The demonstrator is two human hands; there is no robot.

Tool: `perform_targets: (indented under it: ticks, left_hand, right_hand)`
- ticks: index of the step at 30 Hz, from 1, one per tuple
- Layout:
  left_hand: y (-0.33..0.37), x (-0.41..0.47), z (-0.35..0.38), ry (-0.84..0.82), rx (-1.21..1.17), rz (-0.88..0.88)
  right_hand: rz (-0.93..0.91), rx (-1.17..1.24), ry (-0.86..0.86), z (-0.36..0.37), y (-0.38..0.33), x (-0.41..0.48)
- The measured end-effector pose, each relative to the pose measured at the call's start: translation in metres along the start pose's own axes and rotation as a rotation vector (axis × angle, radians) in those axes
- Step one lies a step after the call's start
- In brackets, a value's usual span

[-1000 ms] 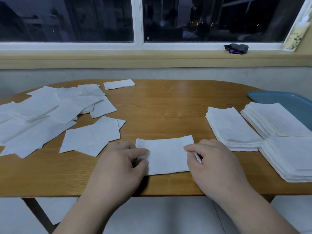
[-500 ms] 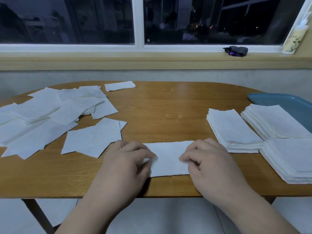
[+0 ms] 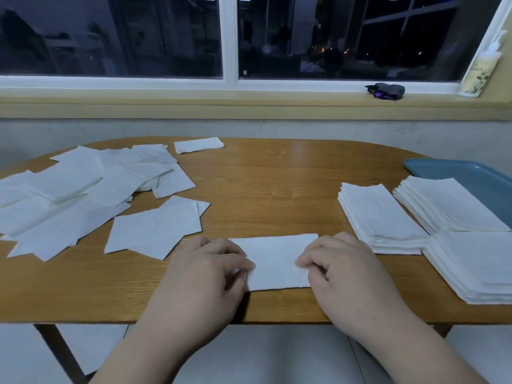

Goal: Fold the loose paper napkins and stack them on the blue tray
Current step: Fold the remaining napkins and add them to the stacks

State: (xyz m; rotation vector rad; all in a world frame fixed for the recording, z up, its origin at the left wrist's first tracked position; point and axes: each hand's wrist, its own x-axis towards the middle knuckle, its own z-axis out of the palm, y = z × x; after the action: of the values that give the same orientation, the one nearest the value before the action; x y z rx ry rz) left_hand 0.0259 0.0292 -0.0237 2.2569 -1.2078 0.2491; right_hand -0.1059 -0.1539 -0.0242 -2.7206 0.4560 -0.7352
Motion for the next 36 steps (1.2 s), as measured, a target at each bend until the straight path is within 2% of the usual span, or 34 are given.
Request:
perform_targets:
  ticks: [5, 8, 14, 23, 30, 34, 36]
  left_hand:
    - [-0.006, -0.010, -0.004, 0.022, -0.029, 0.004]
    - [-0.014, -0.018, -0.014, 0.056, -0.021, -0.017]
    - [-0.042, -0.040, -0.040, 0.115, -0.021, -0.116]
    - [-0.070, -0.048, -0.065, 0.169, -0.120, -0.275]
    - [-0.082, -0.048, -0.071, 0.185, -0.130, -0.343]
    - [-0.084, -0.048, -0.069, 0.244, -0.053, -0.347]
    - [-0.084, -0.047, -0.069, 0.219, 0.007, -0.362]
  right_hand:
    - [-0.064, 0.017, 0.122, -0.005, -0.005, -0.002]
    - [-0.076, 0.074, 0.137, -0.005, -0.016, 0.000]
    - [-0.106, 0.084, -0.154, 0.011, -0.075, 0.034]
    - [-0.107, -0.130, -0.419, 0.060, -0.125, 0.114]
    - [-0.168, -0.252, -0.325, 0.072, -0.124, 0.121]
    - [-0.178, -0.168, -0.247, 0.055, -0.128, 0.110]
    - [-0.193, -0.110, -0.212, 0.039, -0.131, 0.098]
